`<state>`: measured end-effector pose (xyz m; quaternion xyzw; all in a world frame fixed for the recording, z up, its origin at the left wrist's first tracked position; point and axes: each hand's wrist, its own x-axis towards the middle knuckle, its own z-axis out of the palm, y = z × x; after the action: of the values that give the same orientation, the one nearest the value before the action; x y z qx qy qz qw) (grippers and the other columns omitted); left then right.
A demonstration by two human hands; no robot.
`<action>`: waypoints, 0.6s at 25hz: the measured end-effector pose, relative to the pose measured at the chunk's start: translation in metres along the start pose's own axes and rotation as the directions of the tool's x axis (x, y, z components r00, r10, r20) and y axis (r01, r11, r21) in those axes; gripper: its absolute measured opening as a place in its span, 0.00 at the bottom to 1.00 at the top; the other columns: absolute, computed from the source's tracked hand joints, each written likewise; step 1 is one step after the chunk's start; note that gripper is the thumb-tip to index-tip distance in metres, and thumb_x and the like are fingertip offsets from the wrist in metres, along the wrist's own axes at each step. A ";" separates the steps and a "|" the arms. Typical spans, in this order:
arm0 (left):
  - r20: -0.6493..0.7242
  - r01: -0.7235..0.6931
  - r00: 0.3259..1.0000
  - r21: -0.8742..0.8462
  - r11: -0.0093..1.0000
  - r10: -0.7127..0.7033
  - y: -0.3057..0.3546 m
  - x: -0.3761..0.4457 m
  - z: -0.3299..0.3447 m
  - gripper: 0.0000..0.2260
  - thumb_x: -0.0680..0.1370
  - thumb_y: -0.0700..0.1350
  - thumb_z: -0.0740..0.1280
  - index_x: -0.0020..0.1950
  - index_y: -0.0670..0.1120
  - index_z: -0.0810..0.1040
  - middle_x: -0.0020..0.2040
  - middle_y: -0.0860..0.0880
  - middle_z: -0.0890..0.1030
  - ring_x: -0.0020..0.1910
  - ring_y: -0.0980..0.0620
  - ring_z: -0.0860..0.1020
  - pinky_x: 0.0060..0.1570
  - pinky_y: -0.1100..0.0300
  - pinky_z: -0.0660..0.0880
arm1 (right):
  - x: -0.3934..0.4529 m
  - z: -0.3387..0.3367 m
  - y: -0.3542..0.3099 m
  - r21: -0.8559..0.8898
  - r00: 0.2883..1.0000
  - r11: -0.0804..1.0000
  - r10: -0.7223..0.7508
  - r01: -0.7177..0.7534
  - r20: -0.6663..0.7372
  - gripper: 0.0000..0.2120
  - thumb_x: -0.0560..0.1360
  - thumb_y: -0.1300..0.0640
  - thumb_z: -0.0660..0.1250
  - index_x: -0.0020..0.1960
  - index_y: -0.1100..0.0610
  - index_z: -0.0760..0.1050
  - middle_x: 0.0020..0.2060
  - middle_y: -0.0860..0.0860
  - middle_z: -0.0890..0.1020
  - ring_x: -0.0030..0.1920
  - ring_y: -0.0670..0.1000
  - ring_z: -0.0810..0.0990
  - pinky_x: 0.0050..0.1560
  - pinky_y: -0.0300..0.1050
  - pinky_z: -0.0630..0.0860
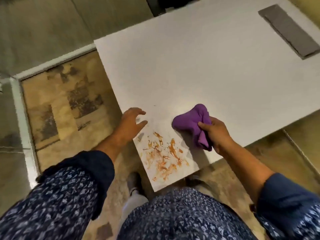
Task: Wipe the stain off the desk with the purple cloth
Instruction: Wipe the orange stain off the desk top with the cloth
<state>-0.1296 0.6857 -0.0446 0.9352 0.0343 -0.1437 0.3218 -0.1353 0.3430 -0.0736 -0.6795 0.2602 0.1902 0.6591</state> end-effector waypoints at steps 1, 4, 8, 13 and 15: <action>0.034 -0.022 0.999 0.017 1.000 0.022 -0.010 0.015 0.000 0.17 0.81 0.44 0.75 0.69 0.43 0.81 0.74 0.42 0.76 0.74 0.42 0.74 0.70 0.65 0.64 | -0.017 0.004 0.011 -0.017 0.998 0.999 -0.043 0.043 -0.042 0.07 0.79 0.56 0.73 0.57 0.52 0.85 0.49 0.52 0.91 0.52 0.54 0.90 0.50 0.49 0.85; 0.253 -0.255 0.942 0.108 0.961 0.222 -0.048 0.068 0.010 0.22 0.81 0.46 0.75 0.73 0.42 0.78 0.76 0.40 0.75 0.74 0.38 0.74 0.76 0.51 0.68 | -0.063 0.031 0.041 -0.044 0.904 0.985 -0.173 0.169 -0.391 0.07 0.81 0.54 0.69 0.48 0.45 0.84 0.45 0.47 0.89 0.48 0.48 0.87 0.51 0.48 0.83; 0.423 -0.509 0.821 0.242 0.826 0.383 -0.084 0.100 0.026 0.28 0.83 0.50 0.72 0.81 0.45 0.70 0.84 0.43 0.66 0.83 0.39 0.63 0.82 0.47 0.59 | -0.113 0.040 0.046 -0.246 0.539 0.895 -0.424 0.372 -0.728 0.10 0.80 0.58 0.64 0.44 0.44 0.75 0.37 0.36 0.78 0.40 0.41 0.75 0.43 0.45 0.73; 0.298 -0.686 0.727 0.271 0.676 0.618 -0.110 0.136 0.038 0.20 0.86 0.50 0.64 0.77 0.46 0.76 0.78 0.44 0.75 0.76 0.37 0.73 0.72 0.41 0.69 | -0.102 0.060 0.099 -0.646 0.667 0.762 -0.502 0.039 -0.551 0.22 0.81 0.63 0.63 0.71 0.47 0.79 0.76 0.44 0.76 0.74 0.49 0.72 0.76 0.46 0.68; 0.241 -0.709 0.705 0.277 0.649 0.667 -0.116 0.144 0.041 0.20 0.86 0.50 0.62 0.76 0.45 0.77 0.77 0.44 0.77 0.75 0.38 0.74 0.71 0.43 0.69 | -0.084 0.079 0.131 -0.721 0.894 0.678 -0.226 -0.141 -0.387 0.24 0.84 0.58 0.65 0.79 0.43 0.73 0.86 0.50 0.60 0.83 0.57 0.61 0.82 0.57 0.58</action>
<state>-0.0202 0.7485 -0.1855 0.9091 -0.3683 -0.0691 0.1820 -0.2740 0.4308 -0.1321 -0.9164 0.2891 0.1018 0.2575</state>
